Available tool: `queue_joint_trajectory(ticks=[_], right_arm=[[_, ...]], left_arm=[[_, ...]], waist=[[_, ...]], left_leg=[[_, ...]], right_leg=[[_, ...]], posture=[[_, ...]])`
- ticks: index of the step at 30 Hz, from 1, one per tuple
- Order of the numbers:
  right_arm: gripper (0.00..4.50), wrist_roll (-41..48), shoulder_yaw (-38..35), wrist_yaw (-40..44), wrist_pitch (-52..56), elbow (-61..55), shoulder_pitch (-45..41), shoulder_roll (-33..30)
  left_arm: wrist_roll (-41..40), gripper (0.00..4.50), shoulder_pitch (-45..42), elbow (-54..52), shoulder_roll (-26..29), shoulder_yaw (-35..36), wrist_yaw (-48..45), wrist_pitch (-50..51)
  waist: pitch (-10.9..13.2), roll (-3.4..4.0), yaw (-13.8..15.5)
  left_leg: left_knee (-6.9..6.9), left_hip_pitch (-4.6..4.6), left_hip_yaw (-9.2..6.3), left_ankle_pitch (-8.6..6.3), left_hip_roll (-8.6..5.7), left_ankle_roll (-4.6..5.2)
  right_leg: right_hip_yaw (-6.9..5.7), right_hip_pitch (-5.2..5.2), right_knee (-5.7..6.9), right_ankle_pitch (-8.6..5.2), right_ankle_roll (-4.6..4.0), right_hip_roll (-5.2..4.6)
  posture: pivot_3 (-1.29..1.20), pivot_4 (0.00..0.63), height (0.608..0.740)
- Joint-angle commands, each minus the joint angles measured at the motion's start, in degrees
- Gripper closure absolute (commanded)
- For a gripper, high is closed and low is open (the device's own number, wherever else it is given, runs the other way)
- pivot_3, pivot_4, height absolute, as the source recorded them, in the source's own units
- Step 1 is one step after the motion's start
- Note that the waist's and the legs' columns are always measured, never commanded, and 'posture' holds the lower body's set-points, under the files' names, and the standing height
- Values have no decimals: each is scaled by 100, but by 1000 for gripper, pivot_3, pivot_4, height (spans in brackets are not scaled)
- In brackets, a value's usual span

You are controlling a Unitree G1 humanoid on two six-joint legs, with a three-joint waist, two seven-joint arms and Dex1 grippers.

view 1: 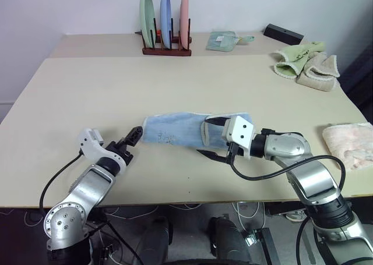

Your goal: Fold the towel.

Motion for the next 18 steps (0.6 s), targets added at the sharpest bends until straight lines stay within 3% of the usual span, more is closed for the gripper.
queue_joint_trajectory(ticks=[1, 14, 17, 18], right_arm=[[0, 9, -42, -38, -78, -102, -38, 30], [0, -68, 10, -138, -159, -23, -94, 96], [0, -81, -18, -181, -156, -41, -71, 105], [0, -83, -21, -189, -153, -42, -69, 108]], left_arm=[[-207, 32, -134, 53, -75, -219, 440, -4], [24, 32, -1190, 1375, -519, -493, 782, -39], [-11, 782, -1245, 1416, -585, -456, 786, -34], [-10, 1317, -1251, 1417, -592, -447, 785, -29]], waist=[[0, 0, -1], [-2, 3, 49], [-2, 3, 81], [-2, 3, 98]], left_leg=[[0, 0, 0, 0, 0, 0], [2, 3, -9, 0, -9, 0], [2, 4, -9, 0, -10, 0], [2, 4, -9, 0, -10, 0]], right_leg=[[0, 0, 0, 0, 0, 0], [-1, 12, -1, 0, 1, -2], [-1, 13, -2, 0, 1, -2], [-1, 13, -3, 0, 2, -2]], posture=[[0, 150, 740], [0, 150, 740], [0, 150, 740], [0, 150, 740]])
